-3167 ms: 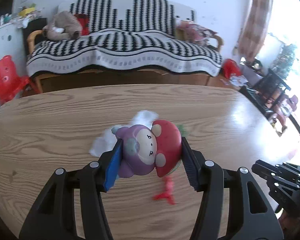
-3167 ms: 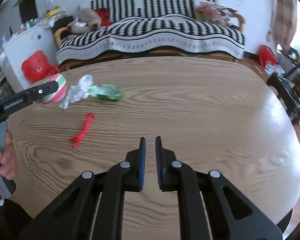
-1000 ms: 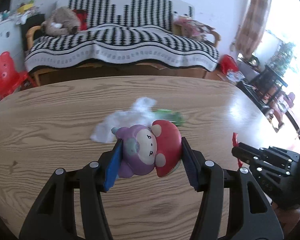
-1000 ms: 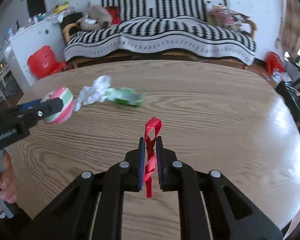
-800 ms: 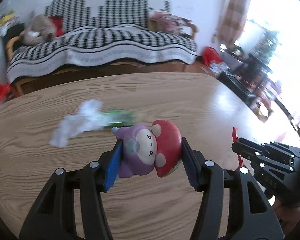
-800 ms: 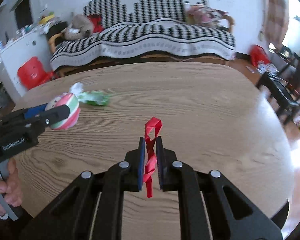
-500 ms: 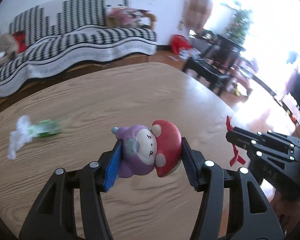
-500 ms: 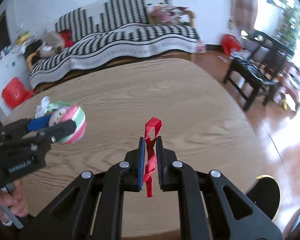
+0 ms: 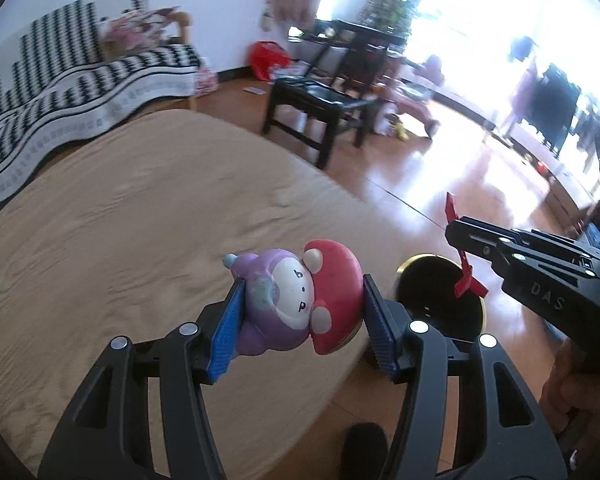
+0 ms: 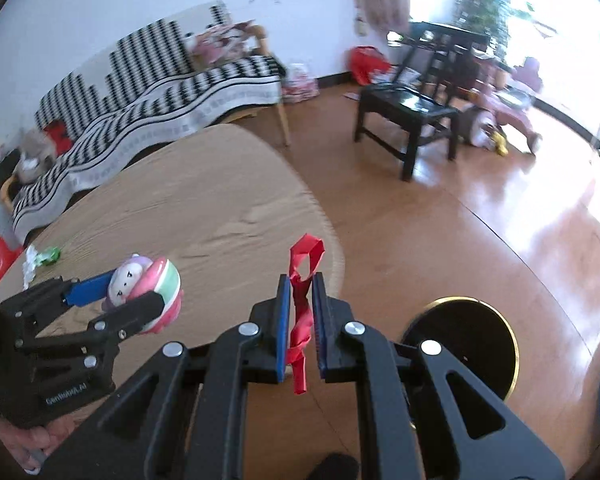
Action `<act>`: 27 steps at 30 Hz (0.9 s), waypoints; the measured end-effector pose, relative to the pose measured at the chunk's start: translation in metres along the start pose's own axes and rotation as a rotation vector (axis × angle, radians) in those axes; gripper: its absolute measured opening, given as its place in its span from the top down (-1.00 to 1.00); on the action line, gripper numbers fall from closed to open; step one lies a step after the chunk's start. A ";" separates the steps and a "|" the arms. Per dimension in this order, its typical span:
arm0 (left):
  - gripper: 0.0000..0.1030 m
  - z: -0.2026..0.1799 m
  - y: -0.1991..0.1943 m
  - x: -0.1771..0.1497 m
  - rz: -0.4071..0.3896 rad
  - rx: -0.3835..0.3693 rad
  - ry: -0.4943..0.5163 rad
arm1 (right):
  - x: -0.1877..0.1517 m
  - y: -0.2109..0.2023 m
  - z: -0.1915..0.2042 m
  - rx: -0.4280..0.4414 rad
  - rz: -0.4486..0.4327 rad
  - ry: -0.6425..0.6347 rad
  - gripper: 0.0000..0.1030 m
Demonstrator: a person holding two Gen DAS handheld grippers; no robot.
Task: Collect trash
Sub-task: 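Carry the plush toy and red ribbon over the trash bin with both tools, then open both tools to drop the plush toy and ribbon into the bin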
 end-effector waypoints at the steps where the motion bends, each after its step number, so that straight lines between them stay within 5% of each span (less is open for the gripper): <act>1: -0.07 -0.013 0.009 0.001 0.004 -0.018 0.014 | -0.002 0.001 -0.017 -0.012 0.003 0.022 0.77; 15: -0.07 -0.113 0.097 -0.001 0.075 -0.172 0.091 | -0.046 0.021 -0.176 -0.102 0.081 0.250 0.77; 27: -0.07 -0.144 0.154 -0.015 0.143 -0.235 0.107 | -0.059 0.030 -0.216 -0.117 0.110 0.318 0.77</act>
Point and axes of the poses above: each gripper's, at about its wrist camera, not at the fingertips, and y roughly the way its jaws point, z to its left, x to its top, the point moved 10 cm from there along y, roughly the way its jaws point, and after that the axes turned 14 degrees about -x, right-handed, at the moved point
